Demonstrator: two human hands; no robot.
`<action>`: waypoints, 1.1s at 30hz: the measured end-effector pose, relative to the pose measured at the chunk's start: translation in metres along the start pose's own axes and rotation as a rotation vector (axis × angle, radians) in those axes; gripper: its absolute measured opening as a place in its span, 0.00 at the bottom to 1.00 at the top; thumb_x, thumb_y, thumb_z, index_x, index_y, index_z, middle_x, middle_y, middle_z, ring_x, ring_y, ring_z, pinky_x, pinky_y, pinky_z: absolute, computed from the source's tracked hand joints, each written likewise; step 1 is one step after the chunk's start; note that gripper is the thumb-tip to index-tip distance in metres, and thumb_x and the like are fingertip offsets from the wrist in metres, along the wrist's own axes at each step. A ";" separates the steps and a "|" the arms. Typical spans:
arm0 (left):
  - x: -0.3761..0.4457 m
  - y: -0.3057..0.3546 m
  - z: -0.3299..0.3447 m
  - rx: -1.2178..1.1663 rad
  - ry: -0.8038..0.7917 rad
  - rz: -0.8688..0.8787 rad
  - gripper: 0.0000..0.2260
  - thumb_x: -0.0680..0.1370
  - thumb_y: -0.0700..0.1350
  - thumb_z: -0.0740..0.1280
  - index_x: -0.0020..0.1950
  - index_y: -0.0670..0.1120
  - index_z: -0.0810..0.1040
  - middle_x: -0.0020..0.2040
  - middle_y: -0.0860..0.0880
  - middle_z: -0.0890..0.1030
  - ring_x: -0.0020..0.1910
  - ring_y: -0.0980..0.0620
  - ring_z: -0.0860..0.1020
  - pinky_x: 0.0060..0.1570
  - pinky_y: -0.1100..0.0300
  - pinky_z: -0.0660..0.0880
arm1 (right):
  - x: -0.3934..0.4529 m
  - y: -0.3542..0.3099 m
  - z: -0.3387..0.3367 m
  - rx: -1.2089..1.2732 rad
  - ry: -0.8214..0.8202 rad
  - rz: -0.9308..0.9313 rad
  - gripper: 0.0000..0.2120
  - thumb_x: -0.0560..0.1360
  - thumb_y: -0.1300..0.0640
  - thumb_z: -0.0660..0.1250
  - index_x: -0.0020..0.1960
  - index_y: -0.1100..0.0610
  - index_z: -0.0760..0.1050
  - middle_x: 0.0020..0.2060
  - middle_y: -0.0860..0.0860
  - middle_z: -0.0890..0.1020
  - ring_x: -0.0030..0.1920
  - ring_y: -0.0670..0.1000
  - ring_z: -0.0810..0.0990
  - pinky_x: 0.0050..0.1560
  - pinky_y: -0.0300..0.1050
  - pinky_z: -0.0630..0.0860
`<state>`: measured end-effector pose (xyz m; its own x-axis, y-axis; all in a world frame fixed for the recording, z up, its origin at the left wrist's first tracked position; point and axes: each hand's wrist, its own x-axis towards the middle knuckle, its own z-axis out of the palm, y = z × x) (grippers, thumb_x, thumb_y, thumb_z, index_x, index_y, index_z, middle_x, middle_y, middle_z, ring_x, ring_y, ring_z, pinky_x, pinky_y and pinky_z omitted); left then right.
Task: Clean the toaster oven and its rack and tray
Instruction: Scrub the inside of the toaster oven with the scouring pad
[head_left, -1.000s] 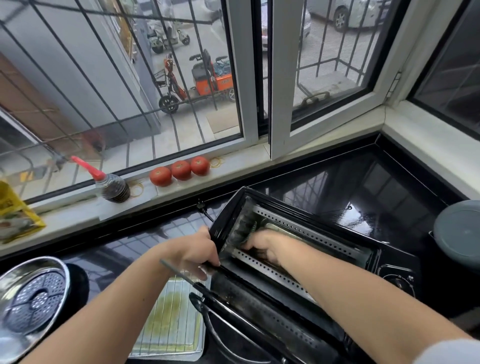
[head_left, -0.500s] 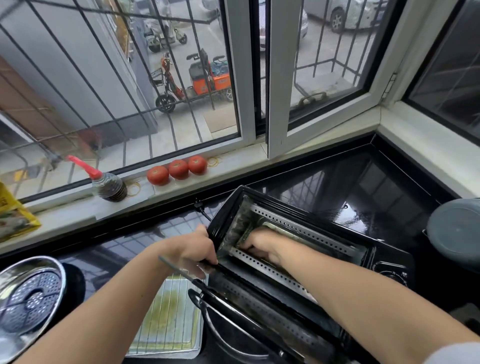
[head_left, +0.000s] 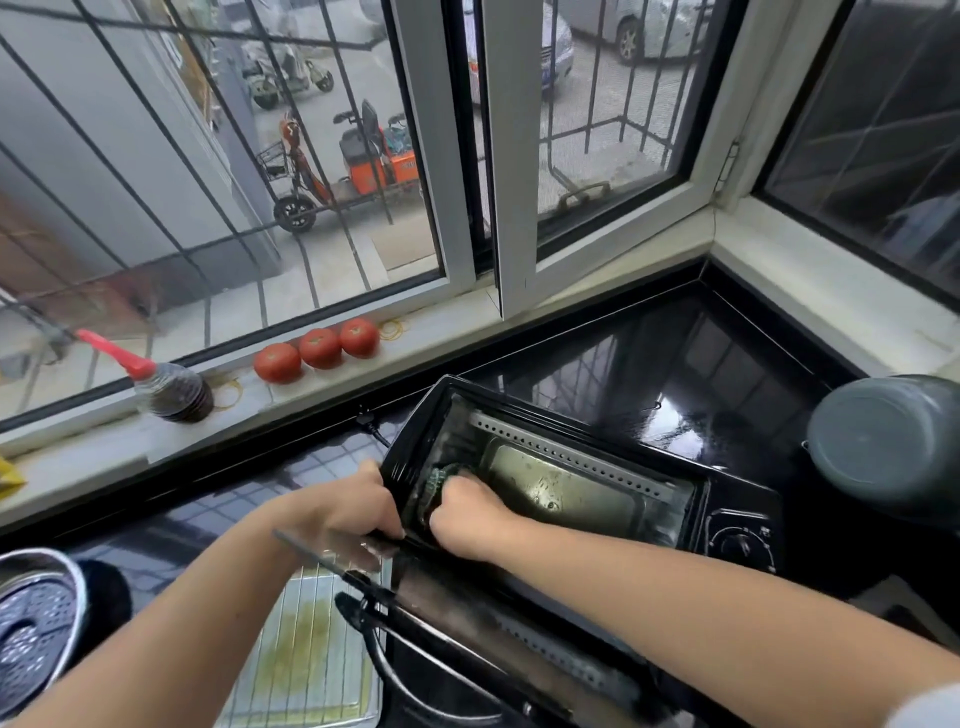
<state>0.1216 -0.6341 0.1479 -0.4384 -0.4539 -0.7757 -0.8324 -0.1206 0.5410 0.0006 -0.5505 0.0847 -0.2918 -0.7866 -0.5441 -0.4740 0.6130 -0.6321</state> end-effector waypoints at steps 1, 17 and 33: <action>0.001 0.000 -0.001 0.007 -0.002 0.003 0.16 0.75 0.26 0.62 0.58 0.39 0.66 0.45 0.38 0.73 0.39 0.45 0.75 0.33 0.54 0.70 | 0.004 -0.001 -0.002 0.015 -0.006 0.025 0.13 0.76 0.60 0.60 0.56 0.65 0.77 0.57 0.61 0.79 0.57 0.61 0.78 0.49 0.43 0.73; 0.012 -0.002 -0.005 -0.004 -0.002 -0.029 0.21 0.76 0.26 0.63 0.66 0.38 0.64 0.52 0.36 0.74 0.34 0.47 0.79 0.30 0.55 0.77 | 0.069 0.039 -0.008 0.450 0.177 0.250 0.22 0.77 0.64 0.59 0.72 0.56 0.67 0.57 0.57 0.76 0.58 0.55 0.75 0.55 0.42 0.70; 0.008 -0.003 -0.002 -0.084 -0.043 -0.046 0.25 0.72 0.28 0.64 0.65 0.44 0.61 0.50 0.36 0.73 0.29 0.45 0.80 0.25 0.55 0.74 | 0.055 0.028 -0.006 0.235 0.066 0.152 0.35 0.77 0.61 0.56 0.81 0.47 0.47 0.77 0.55 0.60 0.73 0.58 0.65 0.70 0.49 0.67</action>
<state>0.1209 -0.6395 0.1406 -0.4159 -0.4077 -0.8129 -0.8214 -0.2151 0.5282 -0.0334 -0.5771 0.0408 -0.4017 -0.6831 -0.6098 -0.2178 0.7181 -0.6609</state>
